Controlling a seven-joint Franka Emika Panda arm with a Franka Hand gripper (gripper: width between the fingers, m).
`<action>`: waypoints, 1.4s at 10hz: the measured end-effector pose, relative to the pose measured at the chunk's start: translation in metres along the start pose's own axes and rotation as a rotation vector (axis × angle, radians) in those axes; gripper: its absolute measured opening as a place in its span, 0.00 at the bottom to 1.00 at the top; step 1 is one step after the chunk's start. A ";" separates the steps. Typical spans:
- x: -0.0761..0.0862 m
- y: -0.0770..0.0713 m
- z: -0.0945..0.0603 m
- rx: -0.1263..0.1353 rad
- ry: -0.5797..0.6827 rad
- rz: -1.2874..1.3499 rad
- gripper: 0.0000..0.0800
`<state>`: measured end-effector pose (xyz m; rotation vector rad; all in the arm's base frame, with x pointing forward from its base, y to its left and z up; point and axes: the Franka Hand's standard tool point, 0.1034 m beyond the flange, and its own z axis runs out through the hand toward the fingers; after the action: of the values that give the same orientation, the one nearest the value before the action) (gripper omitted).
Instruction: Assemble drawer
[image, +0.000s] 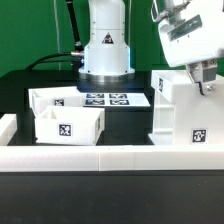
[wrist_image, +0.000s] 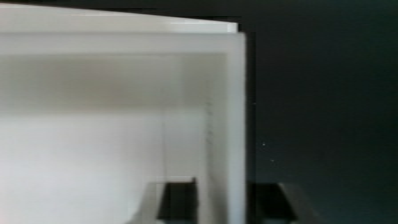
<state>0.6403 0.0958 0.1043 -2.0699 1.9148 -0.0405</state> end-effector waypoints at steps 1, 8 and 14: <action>0.000 0.000 0.000 0.000 0.000 -0.006 0.40; 0.010 0.007 -0.047 -0.021 -0.028 -0.511 0.81; 0.025 0.020 -0.048 -0.097 -0.051 -0.866 0.81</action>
Offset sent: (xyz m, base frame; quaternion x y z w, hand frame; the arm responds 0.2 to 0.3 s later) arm -0.0178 -0.0080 0.0011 0.0056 -0.0111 -0.0929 0.9956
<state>0.6117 0.0605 0.1404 -2.7609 0.8764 -0.0896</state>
